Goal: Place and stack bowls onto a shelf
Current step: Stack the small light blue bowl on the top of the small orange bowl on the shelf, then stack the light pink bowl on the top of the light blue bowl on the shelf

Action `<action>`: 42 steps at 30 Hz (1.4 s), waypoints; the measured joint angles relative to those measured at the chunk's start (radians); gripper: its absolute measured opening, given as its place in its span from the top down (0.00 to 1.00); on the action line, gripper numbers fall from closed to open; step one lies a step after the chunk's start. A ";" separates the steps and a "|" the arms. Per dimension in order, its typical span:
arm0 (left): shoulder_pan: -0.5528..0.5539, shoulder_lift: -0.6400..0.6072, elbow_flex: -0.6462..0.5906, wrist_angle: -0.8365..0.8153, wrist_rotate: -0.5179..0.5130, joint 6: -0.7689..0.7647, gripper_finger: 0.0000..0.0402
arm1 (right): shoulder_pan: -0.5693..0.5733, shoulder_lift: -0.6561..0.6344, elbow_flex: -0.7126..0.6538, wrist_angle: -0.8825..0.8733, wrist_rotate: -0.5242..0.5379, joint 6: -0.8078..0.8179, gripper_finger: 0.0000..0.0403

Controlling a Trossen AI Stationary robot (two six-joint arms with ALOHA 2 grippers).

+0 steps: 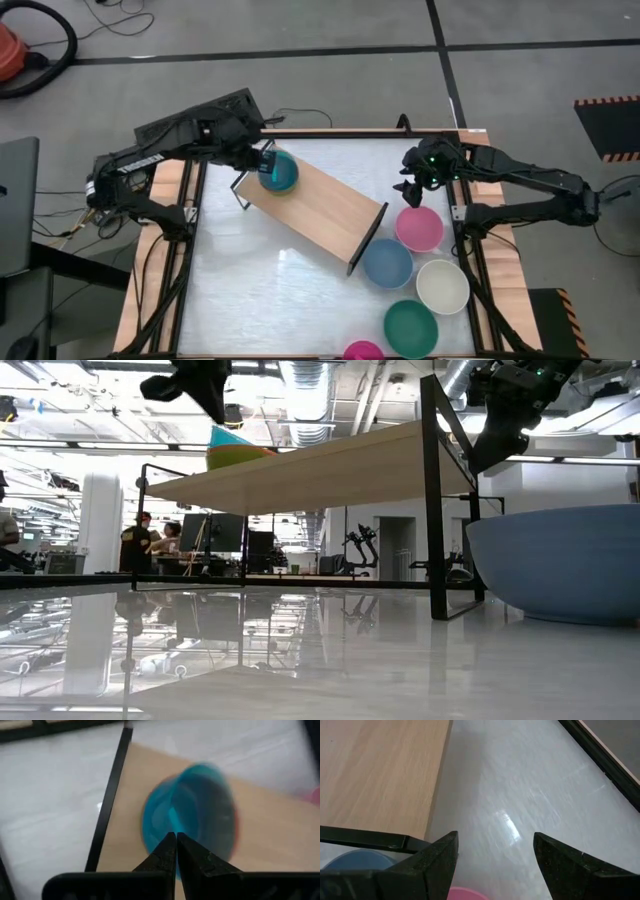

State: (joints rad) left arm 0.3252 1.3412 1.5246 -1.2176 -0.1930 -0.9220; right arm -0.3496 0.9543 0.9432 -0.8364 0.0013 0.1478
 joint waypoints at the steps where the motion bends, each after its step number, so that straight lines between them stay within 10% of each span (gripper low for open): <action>1: 0.000 0.001 -0.023 0.013 0.007 -0.007 1.00 | 0.000 0.000 0.000 0.000 0.000 0.000 0.29; 14: -0.008 -0.044 -0.038 0.082 0.048 -0.068 1.00 | 0.006 0.000 0.000 0.000 -0.017 -0.035 0.29; 24: -0.357 -0.093 0.019 0.510 0.030 0.025 1.00 | 0.180 -0.001 0.000 -0.020 -0.290 -0.046 0.29; 32: -0.681 0.055 0.019 0.707 -0.131 0.009 1.00 | 0.430 -0.001 0.000 -0.025 -0.339 0.036 0.29; 42: -0.810 0.397 0.019 1.186 -0.077 -0.011 0.89 | 0.574 -0.001 0.000 -0.137 -0.223 0.038 0.29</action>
State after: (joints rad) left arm -0.4852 1.7379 1.5434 -0.0316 -0.2699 -0.9331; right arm 0.2245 0.9531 0.9428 -0.9739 -0.2219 0.1860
